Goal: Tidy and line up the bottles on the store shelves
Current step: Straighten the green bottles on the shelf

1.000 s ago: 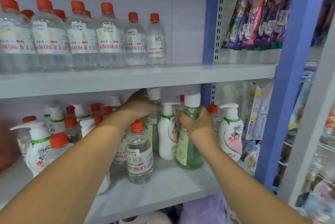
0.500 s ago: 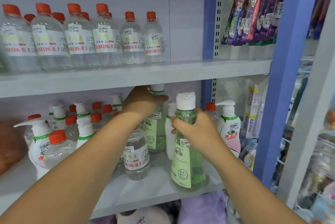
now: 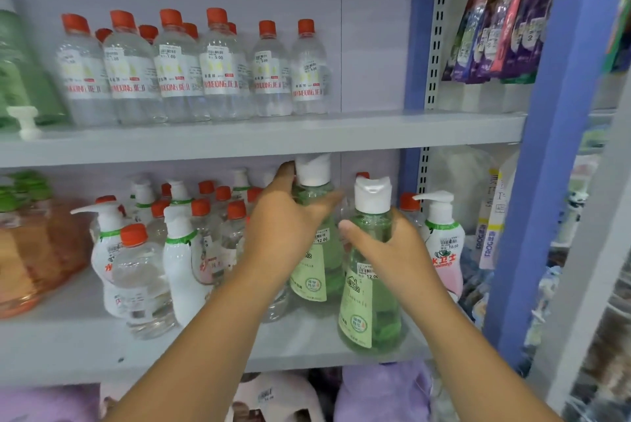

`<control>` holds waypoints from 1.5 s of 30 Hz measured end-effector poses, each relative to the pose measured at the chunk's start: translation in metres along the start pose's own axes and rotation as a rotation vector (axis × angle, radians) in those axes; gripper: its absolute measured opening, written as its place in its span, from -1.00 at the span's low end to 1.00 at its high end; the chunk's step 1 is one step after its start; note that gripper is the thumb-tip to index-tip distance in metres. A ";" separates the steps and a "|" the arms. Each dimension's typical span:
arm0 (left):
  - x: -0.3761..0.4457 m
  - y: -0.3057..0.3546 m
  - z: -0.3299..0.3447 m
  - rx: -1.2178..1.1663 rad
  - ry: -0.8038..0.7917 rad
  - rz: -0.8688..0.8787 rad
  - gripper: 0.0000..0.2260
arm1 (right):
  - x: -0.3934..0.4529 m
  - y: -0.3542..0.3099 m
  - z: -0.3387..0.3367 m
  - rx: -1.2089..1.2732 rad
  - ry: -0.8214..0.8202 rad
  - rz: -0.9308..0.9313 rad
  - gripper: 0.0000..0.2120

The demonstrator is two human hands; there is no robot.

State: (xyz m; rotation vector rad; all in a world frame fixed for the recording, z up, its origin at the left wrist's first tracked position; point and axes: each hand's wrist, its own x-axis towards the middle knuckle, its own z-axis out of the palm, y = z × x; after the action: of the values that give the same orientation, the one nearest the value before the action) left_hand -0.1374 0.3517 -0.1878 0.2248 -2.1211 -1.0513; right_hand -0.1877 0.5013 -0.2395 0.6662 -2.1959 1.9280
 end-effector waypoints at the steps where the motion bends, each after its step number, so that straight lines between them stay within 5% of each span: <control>1: -0.009 0.002 -0.001 -0.038 0.026 0.012 -0.65 | -0.002 0.003 -0.002 -0.004 -0.016 0.001 -0.71; 13: -0.065 -0.007 -0.070 -0.173 0.206 -0.067 -0.70 | -0.037 -0.016 0.012 0.097 -0.183 0.010 -0.84; 21: -0.084 -0.017 -0.203 -0.071 0.295 -0.070 -0.60 | -0.087 -0.109 0.089 0.192 -0.339 -0.087 -0.81; 24: -0.080 -0.013 -0.272 -0.034 0.289 -0.013 -0.61 | -0.106 -0.155 0.128 0.206 -0.341 -0.155 -0.64; 35: 0.006 0.000 -0.505 0.079 0.499 0.234 -0.62 | -0.081 -0.351 0.275 0.440 -0.327 -0.388 -0.78; 45: 0.133 -0.062 -0.538 0.207 0.577 0.198 -0.54 | 0.026 -0.375 0.420 0.219 -0.204 -0.441 -0.72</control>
State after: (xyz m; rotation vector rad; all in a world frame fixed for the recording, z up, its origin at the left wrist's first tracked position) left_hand 0.1295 -0.0784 0.0462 0.3607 -1.6790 -0.5603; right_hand 0.0203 0.0589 0.0407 1.3086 -1.7455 1.9371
